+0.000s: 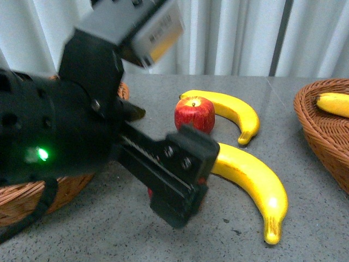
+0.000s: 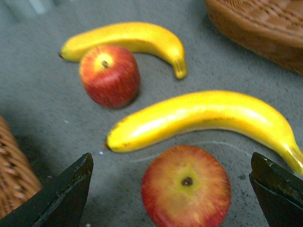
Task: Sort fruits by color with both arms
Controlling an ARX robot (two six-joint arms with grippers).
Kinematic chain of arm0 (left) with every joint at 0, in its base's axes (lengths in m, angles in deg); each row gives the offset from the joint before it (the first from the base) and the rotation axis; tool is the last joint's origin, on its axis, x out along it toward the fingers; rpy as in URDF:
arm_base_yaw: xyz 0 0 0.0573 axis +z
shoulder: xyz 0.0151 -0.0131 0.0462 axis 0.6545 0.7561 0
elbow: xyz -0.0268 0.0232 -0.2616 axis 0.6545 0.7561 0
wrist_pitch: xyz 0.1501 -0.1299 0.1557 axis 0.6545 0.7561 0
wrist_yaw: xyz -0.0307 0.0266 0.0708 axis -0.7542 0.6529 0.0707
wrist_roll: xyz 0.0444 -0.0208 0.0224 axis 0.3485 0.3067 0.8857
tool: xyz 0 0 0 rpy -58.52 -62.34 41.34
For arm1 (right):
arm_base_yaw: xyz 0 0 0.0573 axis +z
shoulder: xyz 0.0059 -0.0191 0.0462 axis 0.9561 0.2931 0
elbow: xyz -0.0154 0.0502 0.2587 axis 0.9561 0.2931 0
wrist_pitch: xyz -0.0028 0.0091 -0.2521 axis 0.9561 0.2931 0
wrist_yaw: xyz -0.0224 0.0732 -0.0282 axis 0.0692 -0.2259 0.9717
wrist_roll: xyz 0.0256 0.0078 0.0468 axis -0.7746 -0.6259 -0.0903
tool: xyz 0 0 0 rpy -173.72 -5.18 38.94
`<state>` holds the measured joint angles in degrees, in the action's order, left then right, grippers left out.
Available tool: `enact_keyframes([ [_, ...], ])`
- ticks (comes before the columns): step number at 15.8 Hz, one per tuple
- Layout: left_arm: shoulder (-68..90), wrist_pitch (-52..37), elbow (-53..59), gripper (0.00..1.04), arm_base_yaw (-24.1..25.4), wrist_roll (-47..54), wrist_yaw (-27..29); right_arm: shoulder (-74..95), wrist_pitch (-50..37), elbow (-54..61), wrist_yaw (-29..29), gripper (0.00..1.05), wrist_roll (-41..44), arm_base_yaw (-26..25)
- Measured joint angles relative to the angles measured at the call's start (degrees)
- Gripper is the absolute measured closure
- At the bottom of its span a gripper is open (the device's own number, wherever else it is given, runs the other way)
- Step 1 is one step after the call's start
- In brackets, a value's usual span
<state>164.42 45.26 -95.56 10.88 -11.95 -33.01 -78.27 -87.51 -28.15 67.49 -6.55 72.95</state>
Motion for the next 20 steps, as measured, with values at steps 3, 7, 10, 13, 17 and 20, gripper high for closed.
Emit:
enact_keyframes([
  [3,4.46,-1.03,-0.24,0.07,-0.52,0.42,-2.62,0.0,0.02,0.0,0.0,0.07,0.0,0.0],
  [7,9.88,-2.58,-1.51,0.07,1.44,1.75,-6.71,0.0,0.02,0.0,0.0,0.07,0.0,0.0],
  [10,11.78,-3.52,-2.23,0.07,1.49,2.51,-8.0,0.0,0.02,0.0,0.0,0.07,0.0,0.0],
  [13,12.15,-3.23,-2.29,0.24,1.33,2.71,-8.96,0.0,0.0,0.0,0.0,0.07,0.0,0.0],
  [17,11.08,-2.75,-1.64,0.39,0.17,2.1,-8.76,0.0,0.02,0.0,0.0,0.07,0.0,0.0],
  [20,7.63,-1.73,-1.42,0.39,-0.24,1.36,-8.44,0.0,0.0,0.0,0.0,0.07,0.0,0.0],
])
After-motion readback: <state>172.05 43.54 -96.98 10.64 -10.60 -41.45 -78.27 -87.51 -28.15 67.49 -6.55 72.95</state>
